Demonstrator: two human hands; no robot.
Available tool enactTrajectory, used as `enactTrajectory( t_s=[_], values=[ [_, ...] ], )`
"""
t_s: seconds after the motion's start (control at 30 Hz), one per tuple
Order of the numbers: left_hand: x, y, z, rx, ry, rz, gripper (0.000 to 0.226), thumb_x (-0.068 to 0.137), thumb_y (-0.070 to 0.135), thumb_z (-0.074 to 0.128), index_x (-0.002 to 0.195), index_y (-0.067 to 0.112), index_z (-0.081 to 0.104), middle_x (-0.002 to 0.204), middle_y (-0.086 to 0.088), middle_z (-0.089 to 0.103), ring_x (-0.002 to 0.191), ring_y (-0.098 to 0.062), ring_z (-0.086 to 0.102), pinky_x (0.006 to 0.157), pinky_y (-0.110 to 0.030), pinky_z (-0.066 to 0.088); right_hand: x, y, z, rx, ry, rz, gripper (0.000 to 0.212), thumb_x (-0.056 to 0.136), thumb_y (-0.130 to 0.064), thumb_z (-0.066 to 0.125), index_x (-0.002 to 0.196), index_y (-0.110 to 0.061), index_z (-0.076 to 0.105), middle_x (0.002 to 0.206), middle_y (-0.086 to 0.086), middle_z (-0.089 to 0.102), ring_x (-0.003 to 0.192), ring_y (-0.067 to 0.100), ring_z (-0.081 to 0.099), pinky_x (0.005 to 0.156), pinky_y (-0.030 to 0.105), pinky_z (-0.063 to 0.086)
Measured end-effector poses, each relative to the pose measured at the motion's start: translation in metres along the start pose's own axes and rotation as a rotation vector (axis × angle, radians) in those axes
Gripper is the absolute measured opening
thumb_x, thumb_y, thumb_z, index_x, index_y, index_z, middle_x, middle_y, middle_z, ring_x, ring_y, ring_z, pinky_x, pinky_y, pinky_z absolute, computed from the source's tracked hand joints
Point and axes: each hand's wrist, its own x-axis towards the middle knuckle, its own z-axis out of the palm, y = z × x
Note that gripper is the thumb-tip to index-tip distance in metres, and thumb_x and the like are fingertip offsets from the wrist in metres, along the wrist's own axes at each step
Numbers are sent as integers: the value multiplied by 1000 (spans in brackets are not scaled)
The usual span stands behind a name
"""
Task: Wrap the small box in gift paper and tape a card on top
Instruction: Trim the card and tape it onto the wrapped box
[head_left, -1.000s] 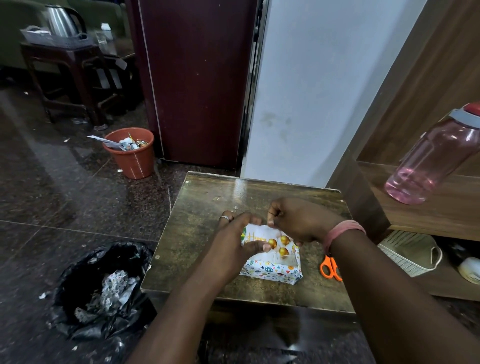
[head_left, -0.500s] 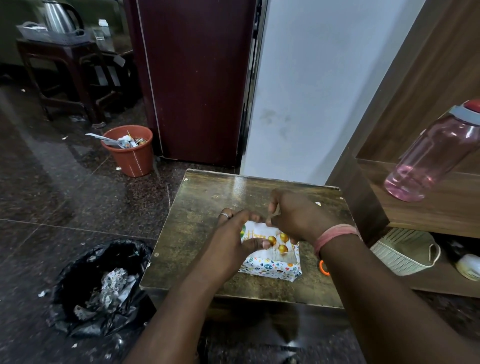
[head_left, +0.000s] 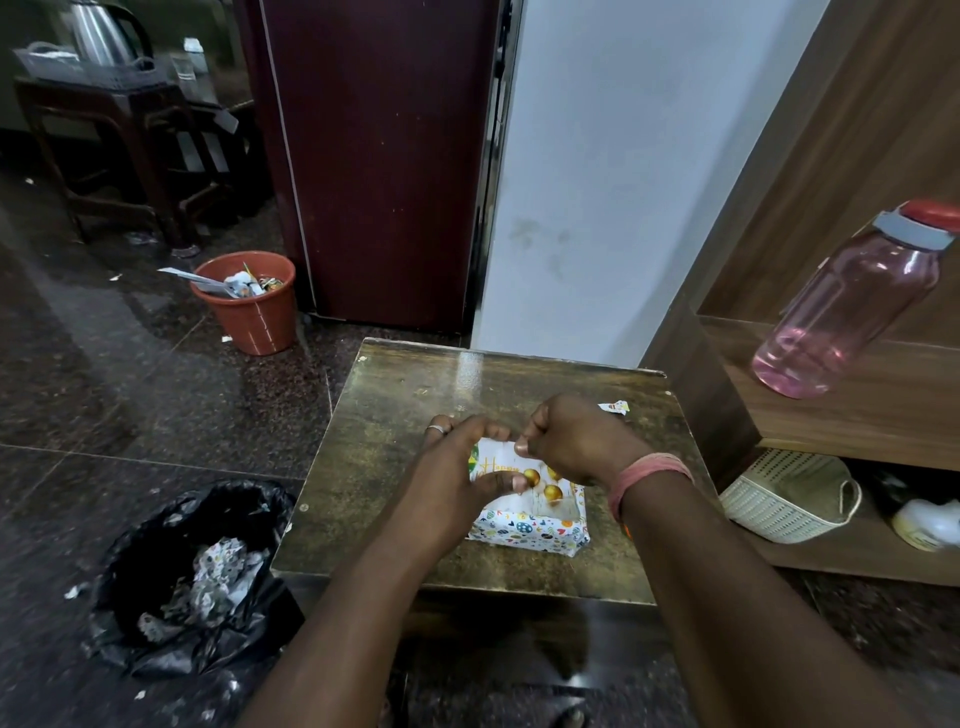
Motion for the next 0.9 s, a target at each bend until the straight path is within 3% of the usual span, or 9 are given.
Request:
enactTrajectory(
  t_s=[0.17, 0.27, 0.33, 0.5, 0.6, 0.67, 0.7, 0.8, 0.9],
  values=[
    [-2, -1, -1, -62, 10, -23, 39, 82, 37, 85, 112, 45, 62, 126, 10, 51, 112, -5, 50, 77, -12, 35, -12, 13, 6, 122, 53, -47, 12, 97, -27, 68, 89, -20, 73, 80, -3, 71, 72, 14, 64, 63, 25, 47],
    [-3, 4, -6, -123, 75, -96, 31, 92, 45, 71, 120, 33, 63, 125, 11, 62, 101, 2, 57, 69, -18, 40, -31, 30, 19, 410, 289, -26, 13, 99, -29, 63, 87, -27, 66, 85, -6, 72, 76, 12, 67, 61, 25, 48],
    [-4, 5, -11, -127, 169, -203, 38, 98, 55, 56, 121, 25, 64, 116, 9, 65, 92, -3, 59, 68, -24, 41, -42, 42, 30, 418, 432, 50, 14, 101, -34, 60, 92, -23, 64, 89, -5, 68, 79, 10, 62, 59, 22, 40],
    [-9, 3, -9, -41, 63, -398, 52, 101, 58, 50, 121, 15, 72, 108, 3, 72, 87, -9, 61, 69, -23, 40, -57, 57, 63, 378, 383, 54, 30, 102, -43, 55, 101, -15, 66, 88, -6, 68, 79, 8, 61, 59, 19, 38],
    [-12, 10, -2, -118, 73, -286, 26, 104, 47, 52, 99, 28, 68, 88, 21, 65, 74, 7, 61, 59, -12, 38, -59, 58, 67, 492, 457, -39, 22, 103, -27, 55, 122, -24, 64, 107, -12, 71, 98, -3, 63, 77, 9, 43],
    [-8, 11, -1, -343, 113, -219, 17, 103, 45, 55, 102, 36, 70, 96, 22, 74, 83, 17, 65, 70, -12, 44, -60, 58, 69, 722, 475, -103, 42, 104, -21, 55, 144, -29, 52, 130, -16, 67, 120, -3, 60, 102, 21, 45],
    [-6, 9, -3, -445, 123, -206, 20, 100, 49, 57, 114, 39, 69, 104, 23, 76, 95, 15, 66, 78, -18, 47, -61, 56, 69, 845, 473, -123, 49, 104, -19, 55, 151, -30, 46, 137, -17, 64, 127, -3, 57, 109, 26, 44],
    [-3, 5, -3, -703, 96, -256, 77, 77, 72, 74, 142, 37, 54, 128, 11, 72, 120, -10, 63, 82, -31, 47, -59, 50, 67, 1034, 506, -213, 53, 105, -8, 52, 153, -28, 44, 139, -18, 62, 129, -3, 56, 108, 20, 46],
    [-6, 5, -2, -731, 12, -251, 67, 77, 59, 75, 132, 22, 62, 116, 0, 77, 93, -8, 66, 67, -30, 38, -54, 50, 63, 1035, 564, -261, 44, 104, -7, 53, 144, -26, 54, 133, -19, 66, 126, -1, 59, 102, 21, 49]
  ],
)
